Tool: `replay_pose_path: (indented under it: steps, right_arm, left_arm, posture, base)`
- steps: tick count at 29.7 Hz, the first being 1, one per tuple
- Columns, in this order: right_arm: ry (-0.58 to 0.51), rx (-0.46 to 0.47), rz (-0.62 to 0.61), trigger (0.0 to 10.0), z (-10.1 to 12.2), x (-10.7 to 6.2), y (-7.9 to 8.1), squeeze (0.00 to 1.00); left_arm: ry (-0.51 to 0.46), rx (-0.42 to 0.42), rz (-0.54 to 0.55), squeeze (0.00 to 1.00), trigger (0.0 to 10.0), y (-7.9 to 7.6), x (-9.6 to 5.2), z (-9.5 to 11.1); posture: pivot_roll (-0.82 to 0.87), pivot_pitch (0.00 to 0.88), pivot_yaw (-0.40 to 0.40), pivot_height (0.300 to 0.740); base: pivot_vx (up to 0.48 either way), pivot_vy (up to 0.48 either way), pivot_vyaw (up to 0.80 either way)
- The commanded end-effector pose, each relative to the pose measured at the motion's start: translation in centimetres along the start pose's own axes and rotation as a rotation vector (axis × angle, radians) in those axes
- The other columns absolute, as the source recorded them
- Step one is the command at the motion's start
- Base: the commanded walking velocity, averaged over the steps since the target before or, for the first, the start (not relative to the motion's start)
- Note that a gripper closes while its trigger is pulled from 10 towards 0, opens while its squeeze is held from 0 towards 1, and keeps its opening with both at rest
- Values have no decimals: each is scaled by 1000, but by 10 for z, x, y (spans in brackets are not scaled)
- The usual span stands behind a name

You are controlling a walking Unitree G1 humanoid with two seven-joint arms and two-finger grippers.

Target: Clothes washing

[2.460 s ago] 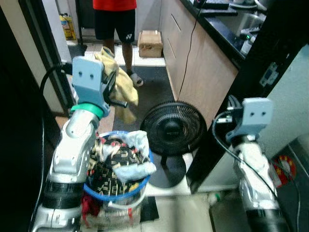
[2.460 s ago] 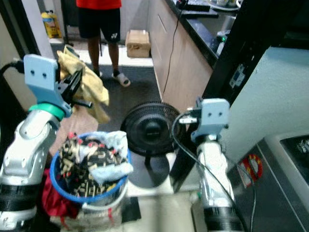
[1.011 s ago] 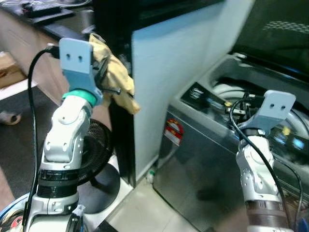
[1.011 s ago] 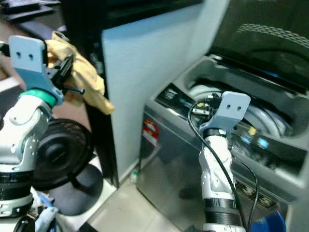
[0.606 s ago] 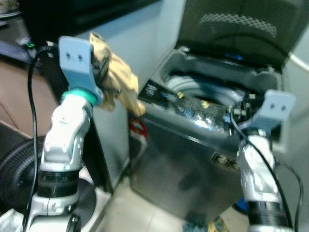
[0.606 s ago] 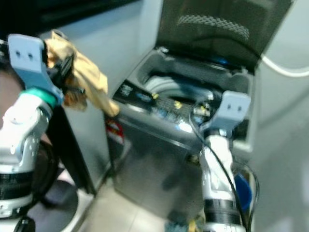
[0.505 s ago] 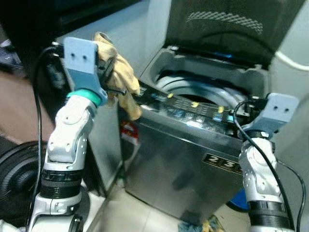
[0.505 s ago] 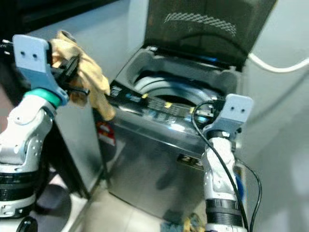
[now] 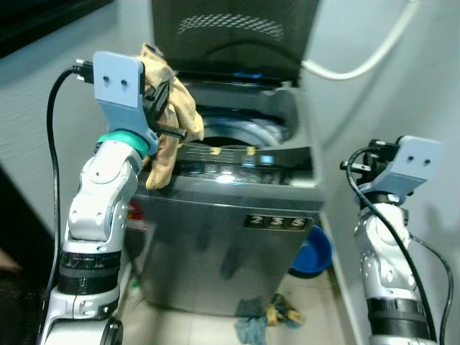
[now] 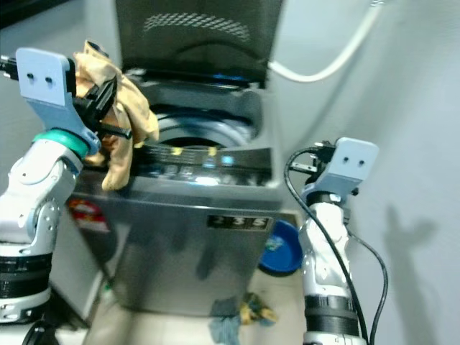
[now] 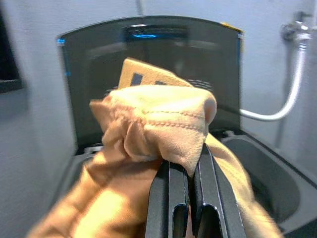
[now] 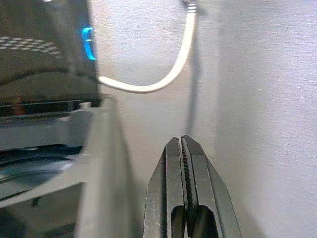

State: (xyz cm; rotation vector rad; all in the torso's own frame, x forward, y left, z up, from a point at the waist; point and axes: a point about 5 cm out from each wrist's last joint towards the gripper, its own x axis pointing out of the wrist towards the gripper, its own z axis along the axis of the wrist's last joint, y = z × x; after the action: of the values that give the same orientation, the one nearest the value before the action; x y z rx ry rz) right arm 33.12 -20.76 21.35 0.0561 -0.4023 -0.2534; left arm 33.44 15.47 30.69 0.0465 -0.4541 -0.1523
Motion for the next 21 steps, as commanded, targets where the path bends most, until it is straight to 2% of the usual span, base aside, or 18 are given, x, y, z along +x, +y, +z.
replay_pose_path:
  steps: [1, 6, 13, 21]
  right_arm:
    - [13, 5, -4, 10000, -3, -1, 0, 0]
    - [4, 8, 6, 10000, -2, 1, 3, 0]
    - [-28, -1, 88, 10000, 2, 0, 14, 0]
    - [-28, 2, 100, 10000, 1, 0, 17, 0]
  left_arm:
    - [-6, 3, 2, 0, 10000, 0, 0, 1]
    - [-26, 12, 18, 0, 10000, 1, 1, 3]
    - [-42, 28, 38, 0, 10000, 0, 1, 4]
    - [-44, 35, 34, 0, 10000, -2, 1, 4]
  posture:
    - [91, 0, 35, 740]
    - [92, 0, 33, 740]
    - [92, 0, 26, 740]
    - [92, 0, 26, 740]
  base:
    - [0, 0, -800]
    - [0, 0, -800]
    - [480, 0, 0]
    - [480, 0, 0]
